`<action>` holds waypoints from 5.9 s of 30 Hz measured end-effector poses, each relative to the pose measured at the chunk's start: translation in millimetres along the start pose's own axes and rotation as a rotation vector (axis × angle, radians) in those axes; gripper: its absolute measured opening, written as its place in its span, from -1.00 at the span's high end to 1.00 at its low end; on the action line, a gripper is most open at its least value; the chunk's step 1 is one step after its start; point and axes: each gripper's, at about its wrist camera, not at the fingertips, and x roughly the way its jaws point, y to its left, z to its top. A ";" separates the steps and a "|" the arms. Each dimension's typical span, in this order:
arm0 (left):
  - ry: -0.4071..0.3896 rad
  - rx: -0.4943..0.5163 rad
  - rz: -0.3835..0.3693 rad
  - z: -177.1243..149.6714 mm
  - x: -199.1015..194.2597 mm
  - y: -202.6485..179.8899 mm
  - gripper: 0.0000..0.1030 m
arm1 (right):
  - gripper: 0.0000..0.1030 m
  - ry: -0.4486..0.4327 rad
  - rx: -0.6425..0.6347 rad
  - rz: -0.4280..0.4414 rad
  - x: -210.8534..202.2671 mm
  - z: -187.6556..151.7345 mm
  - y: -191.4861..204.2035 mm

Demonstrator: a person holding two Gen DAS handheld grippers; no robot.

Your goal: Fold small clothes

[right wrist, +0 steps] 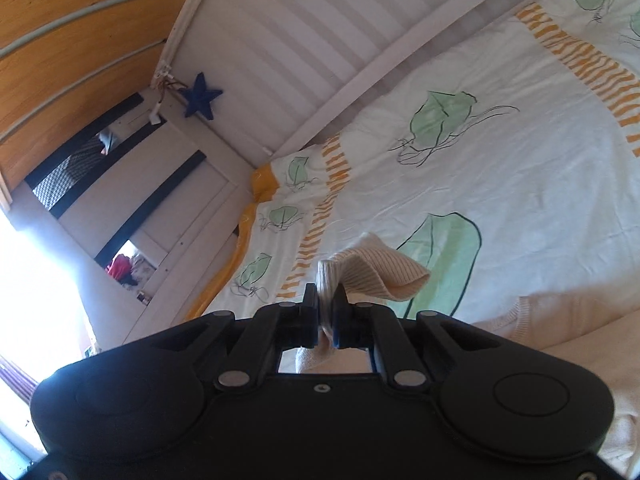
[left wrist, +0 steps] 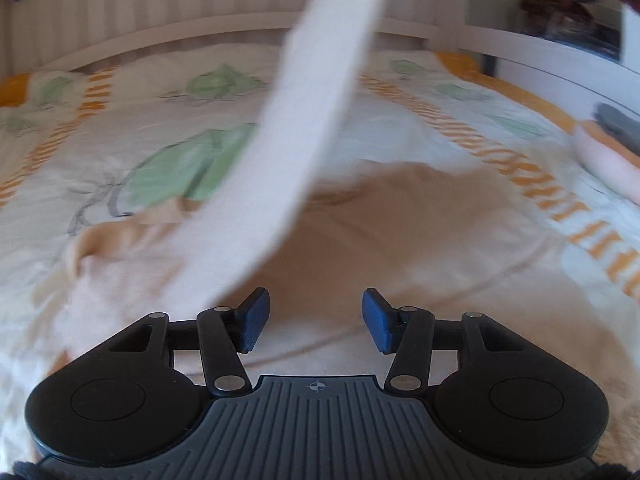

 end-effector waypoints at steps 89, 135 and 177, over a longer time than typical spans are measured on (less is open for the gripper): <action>0.213 -0.243 0.235 42.0 50.9 217.0 -0.43 | 0.70 0.170 -0.451 -0.323 35.6 -158.0 -1.7; 0.087 -0.389 -0.005 -29.0 -19.4 162.6 0.82 | 0.88 0.603 -0.721 -0.156 296.8 -114.6 90.4; 0.150 -0.211 0.208 5.4 34.3 183.3 -0.70 | -0.91 0.065 -0.318 -0.513 16.7 -120.8 -53.7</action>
